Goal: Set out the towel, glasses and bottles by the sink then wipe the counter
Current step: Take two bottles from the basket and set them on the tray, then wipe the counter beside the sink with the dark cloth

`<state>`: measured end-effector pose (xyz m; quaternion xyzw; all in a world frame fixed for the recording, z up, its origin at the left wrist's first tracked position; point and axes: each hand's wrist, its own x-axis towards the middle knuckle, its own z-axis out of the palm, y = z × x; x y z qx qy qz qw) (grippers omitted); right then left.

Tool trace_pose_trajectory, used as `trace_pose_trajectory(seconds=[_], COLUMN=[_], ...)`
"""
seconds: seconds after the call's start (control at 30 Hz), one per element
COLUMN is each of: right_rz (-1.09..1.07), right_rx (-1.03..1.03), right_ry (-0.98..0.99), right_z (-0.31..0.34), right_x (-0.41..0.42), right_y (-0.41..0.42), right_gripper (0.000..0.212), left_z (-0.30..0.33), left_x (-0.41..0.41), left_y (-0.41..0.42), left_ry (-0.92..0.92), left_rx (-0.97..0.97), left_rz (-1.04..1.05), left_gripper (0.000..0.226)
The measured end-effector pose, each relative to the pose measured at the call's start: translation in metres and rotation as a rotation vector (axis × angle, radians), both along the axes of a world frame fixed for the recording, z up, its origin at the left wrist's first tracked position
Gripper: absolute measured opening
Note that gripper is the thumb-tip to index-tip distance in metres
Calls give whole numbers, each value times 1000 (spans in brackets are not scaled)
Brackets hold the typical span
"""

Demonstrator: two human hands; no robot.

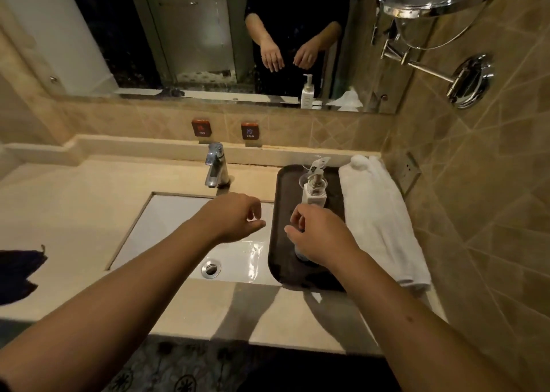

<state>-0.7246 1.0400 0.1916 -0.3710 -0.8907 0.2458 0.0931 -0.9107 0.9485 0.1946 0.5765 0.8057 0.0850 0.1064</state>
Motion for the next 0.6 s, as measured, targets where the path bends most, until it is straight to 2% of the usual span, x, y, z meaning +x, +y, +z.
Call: trace_pose_trajectory(seconds=[0.3, 0.6], right_rz=[301, 433], right_rx=[58, 96], right_ry=[-144, -247], right_z=[-27, -37], right_x=[-50, -131], right_y=[-65, -170], right_gripper=[13, 15], left_z=[-7, -18], left_x=[-20, -91], left_y=[-144, -292], left_ry=[77, -28], left_rx=[-204, -212], left_rz=[243, 441], left_gripper=[22, 24])
